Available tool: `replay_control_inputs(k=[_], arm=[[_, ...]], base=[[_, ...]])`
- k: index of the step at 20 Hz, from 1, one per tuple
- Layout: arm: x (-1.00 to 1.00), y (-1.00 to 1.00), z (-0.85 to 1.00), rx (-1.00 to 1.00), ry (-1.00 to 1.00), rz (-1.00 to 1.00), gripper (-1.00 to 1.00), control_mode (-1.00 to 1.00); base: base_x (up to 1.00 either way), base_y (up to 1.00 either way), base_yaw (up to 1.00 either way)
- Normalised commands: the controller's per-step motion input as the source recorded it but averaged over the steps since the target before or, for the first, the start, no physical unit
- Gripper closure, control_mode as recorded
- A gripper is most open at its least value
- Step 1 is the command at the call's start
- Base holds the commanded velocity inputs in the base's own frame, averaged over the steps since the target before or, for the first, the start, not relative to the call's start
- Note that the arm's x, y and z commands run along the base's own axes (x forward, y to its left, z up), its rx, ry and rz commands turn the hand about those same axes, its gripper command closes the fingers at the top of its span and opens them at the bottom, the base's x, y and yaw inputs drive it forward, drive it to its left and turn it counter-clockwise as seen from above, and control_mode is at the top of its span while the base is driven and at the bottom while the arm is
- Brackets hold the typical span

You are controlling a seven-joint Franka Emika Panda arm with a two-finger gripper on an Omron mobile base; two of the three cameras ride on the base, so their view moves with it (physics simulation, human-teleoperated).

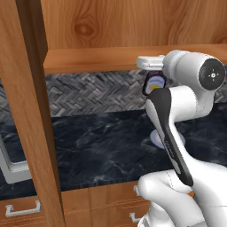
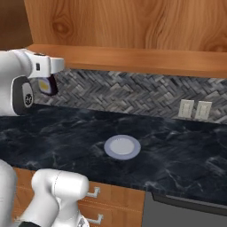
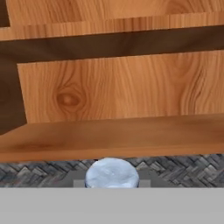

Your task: Move the hot dog bun to the plate on the dining table and place the condiment next to that plate. Then navigate to the fridge and take the sausage and place it on the plate as well.

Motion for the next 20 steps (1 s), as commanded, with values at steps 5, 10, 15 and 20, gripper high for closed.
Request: replay_control_inputs(k=[5,10,15,20], arm=[[-1.0,-0.52,0.0,0.05,0.0,0.0,1.0,-1.0],[-1.0,-0.6,0.0,0.06,0.0,0.0,1.0,-1.0],[-0.69,-0.29,0.0,0.07,0.02,0.01,1.0,-1.0],[-0.33,-0.17,-0.11,0.1,0.05,0.08,1.0,-1.0]], base=[[0.0,0.0,0.0],[0.0,0.0,0.0],[0.0,0.0,0.0],[0.0,0.0,0.0]])
